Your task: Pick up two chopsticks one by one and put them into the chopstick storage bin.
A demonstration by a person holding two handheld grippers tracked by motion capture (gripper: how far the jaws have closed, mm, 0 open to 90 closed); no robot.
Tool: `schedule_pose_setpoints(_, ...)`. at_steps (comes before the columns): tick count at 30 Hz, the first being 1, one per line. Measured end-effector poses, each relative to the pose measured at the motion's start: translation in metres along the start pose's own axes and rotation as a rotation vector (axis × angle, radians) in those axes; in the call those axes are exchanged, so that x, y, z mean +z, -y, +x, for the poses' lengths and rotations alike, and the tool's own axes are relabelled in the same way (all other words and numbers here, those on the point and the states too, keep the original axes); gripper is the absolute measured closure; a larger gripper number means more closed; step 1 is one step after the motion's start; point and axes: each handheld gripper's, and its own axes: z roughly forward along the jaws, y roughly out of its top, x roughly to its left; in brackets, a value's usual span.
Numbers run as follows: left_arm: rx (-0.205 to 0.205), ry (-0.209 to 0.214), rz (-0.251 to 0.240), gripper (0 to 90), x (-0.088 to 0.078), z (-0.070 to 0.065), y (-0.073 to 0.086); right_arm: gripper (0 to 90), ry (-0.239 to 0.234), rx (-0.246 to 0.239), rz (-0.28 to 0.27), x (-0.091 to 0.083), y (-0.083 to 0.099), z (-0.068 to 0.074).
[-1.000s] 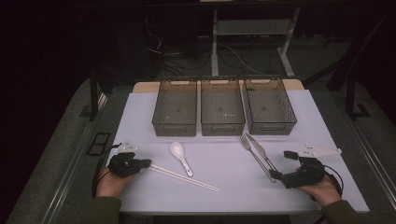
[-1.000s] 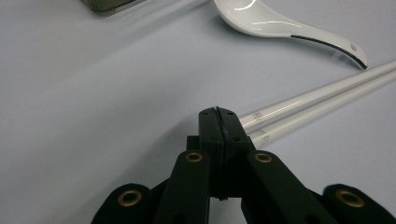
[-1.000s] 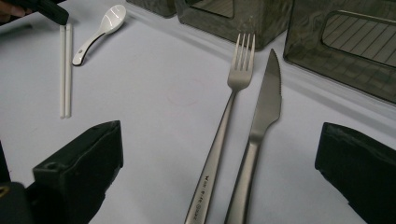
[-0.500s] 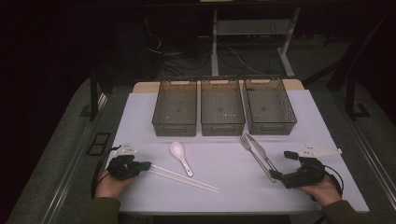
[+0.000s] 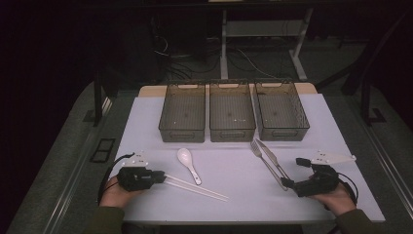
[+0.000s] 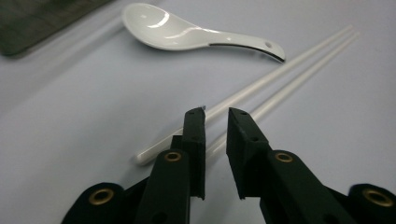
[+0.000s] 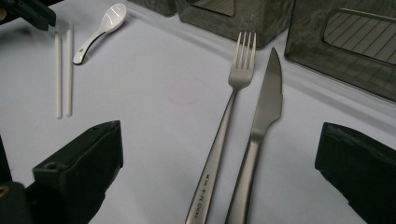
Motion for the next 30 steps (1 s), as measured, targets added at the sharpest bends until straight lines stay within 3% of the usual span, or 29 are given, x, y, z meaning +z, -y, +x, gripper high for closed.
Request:
schedule_pose_setpoints(11,0.112,0.077,0.041,72.0,0.015,-0.004,-0.009,1.0,-0.001,0.0,0.003,0.0,0.0,0.0)
schedule_pose_setpoints(15,0.125,0.09,0.071,72.8,0.019,-0.005,-0.009,1.0,-0.001,0.001,0.002,0.0,0.0,0.0)
schedule_pose_setpoints(16,0.14,0.098,0.097,73.0,0.021,-0.005,-0.009,1.0,-0.001,0.001,0.002,0.0,0.0,0.0)
schedule_pose_setpoints(26,0.171,0.124,0.116,75.1,0.019,-0.013,-0.007,1.0,-0.002,-0.001,-0.001,0.0,0.0,0.0)
schedule_pose_setpoints(30,0.171,0.112,0.124,75.3,0.018,-0.019,-0.006,1.0,-0.001,-0.001,-0.003,0.0,0.0,0.0)
